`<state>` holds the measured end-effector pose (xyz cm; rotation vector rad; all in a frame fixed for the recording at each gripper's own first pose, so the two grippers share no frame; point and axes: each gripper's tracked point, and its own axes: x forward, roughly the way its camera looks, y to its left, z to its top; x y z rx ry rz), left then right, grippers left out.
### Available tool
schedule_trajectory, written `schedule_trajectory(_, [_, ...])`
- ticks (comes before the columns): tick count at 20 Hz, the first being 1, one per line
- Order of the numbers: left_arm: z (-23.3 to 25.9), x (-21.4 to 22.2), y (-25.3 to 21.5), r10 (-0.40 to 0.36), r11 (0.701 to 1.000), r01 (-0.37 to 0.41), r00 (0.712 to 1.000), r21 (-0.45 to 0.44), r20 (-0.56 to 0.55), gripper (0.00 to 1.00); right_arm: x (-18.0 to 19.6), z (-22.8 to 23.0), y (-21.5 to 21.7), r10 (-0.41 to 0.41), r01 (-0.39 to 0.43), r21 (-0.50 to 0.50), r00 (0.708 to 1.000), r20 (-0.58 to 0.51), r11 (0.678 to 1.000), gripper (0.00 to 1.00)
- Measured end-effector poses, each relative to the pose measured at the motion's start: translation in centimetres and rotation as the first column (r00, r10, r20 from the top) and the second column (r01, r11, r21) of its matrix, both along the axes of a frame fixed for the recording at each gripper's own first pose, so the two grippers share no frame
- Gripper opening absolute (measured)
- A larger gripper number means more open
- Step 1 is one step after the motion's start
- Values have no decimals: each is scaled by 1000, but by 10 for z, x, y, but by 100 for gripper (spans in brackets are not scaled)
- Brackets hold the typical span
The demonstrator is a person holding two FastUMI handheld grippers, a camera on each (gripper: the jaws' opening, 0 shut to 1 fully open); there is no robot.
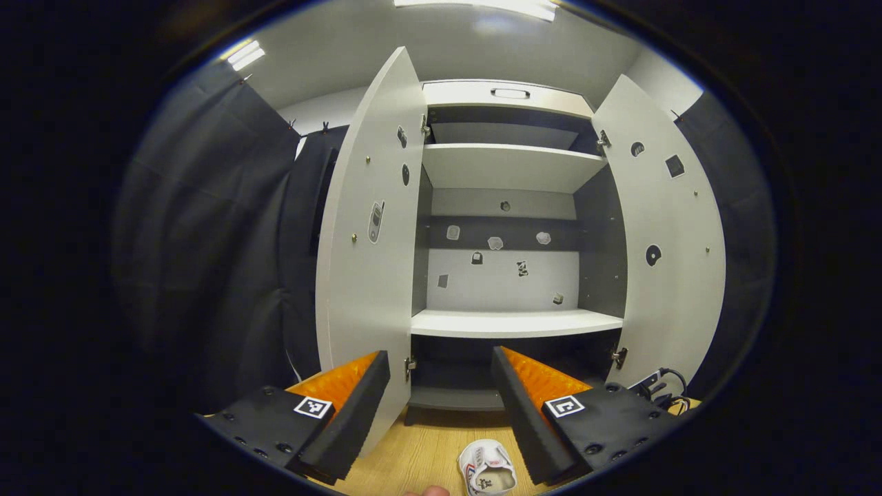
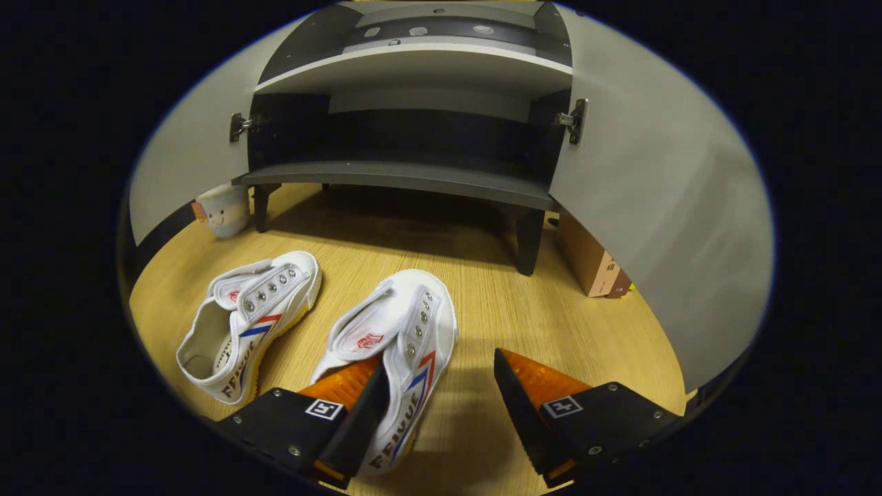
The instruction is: Grab one shoe with the right hand and put it into the shoe cabinet, grab the other shoe with the left hand and put it into the shoe cabinet; then close the right door with the right hand and the left door with the left hand.
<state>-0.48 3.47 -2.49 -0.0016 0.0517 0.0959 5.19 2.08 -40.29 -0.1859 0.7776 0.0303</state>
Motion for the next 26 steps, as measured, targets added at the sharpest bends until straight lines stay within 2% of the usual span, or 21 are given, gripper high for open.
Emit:
schedule_trajectory(3, [-1, 0, 0, 2, 1000, -2, 1000, 10, -7, 96, 16, -9, 5, 4, -5, 28, 1000, 22, 1000, 75])
schedule_trajectory(4, [-2, 0, 0, 2, 1000, -2, 1000, 12, -9, 96, 18, -11, 8, 15, -16, 35, 1000, 25, 999, 72])
schedule_trajectory(6, [-3, -1, -2, 2, 1000, -2, 1000, 16, -15, 96, 21, -15, 13, 24, -25, 32, 999, 29, 999, 60])
schedule_trajectory(7, [-4, 0, -1, 2, 1000, -2, 1000, 18, -17, 96, 25, -16, 9, 24, -24, 8, 999, 44, 1000, 46])
schedule_trajectory(8, [-4, 0, -3, 2, 1000, -1, 1000, 20, -18, 96, 28, -13, 5, 18, -17, -19, 998, 62, 1000, 40])
schedule_trajectory(9, [-4, 0, -5, -1, 1000, 2, 1000, 21, -18, 97, 30, -11, 0, 10, -8, -34, 998, 66, 999, 21])
schedule_trajectory(11, [-4, 0, -7, -8, 1000, 8, 1000, 21, -16, 96, 27, -12, -1, 2, -1, -26, 998, 55, 1000, 2])
schedule_trajectory(14, [-6, 1, -12, -20, 1000, 20, 1000, 14, -18, 96, 25, -1, 3, 16, -16, 0, 998, 58, 1000, 1])
schedule_trajectory(16, [-7, 3, -15, -26, 1000, 26, 1000, 9, -16, 96, 28, 26, 7, 26, -26, 2, 993, 119, 1000, 2])
schedule_trajectory(18, [-7, 3, -17, -33, 999, 34, 999, 3, -13, 99, 26, 60, 16, 30, -37, 41, 985, 169, 998, 2])
schedule_trajectory(22, [-8, 5, -18, -43, 999, 43, 999, -7, -5, 96, 21, 136, 32, 55, -78, 81, 966, 252, 994, 1])
schedule_trajectory(26, [-10, 6, -21, -44, 999, 44, 999, -18, 8, 96, 36, 228, 43, 17, -75, 153, 936, 352, 985, 1])
